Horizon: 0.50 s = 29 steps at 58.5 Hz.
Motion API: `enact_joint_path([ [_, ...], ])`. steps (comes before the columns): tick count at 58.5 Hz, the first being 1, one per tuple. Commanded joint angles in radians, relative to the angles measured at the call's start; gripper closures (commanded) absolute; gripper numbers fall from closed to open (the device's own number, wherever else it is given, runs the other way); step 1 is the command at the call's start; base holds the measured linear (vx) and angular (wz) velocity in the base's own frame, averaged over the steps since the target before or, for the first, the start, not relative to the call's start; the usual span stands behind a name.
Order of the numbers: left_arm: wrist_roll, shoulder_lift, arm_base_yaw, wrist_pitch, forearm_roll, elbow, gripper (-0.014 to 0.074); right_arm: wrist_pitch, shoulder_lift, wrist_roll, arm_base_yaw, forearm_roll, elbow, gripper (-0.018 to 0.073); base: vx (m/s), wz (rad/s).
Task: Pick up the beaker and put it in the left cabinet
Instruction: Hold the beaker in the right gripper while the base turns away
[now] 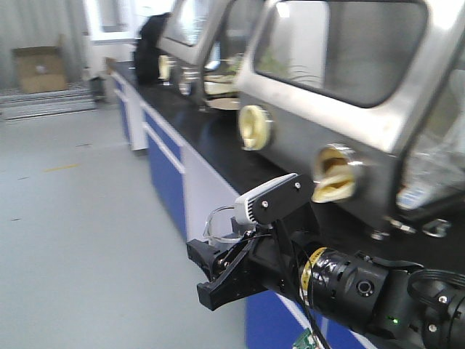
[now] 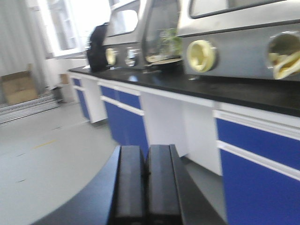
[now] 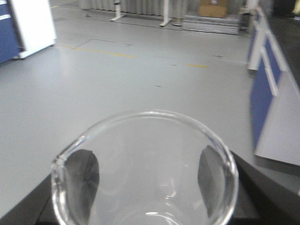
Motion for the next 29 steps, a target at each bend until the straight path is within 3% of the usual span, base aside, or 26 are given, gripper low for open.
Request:
enact_joint_path([
  [1, -0.003, -0.019, -0.001, -0.075, -0.003, 0.016, 0.0595, -0.079, -0.043, -0.001, -0.003, 0.01, -0.032, 0.0498, 0.1, 0.69],
  [29, -0.003, -0.019, -0.001, -0.075, -0.003, 0.016, 0.0595, -0.079, -0.043, -0.001, -0.003, 0.01, -0.032, 0.0498, 0.17, 0.5],
])
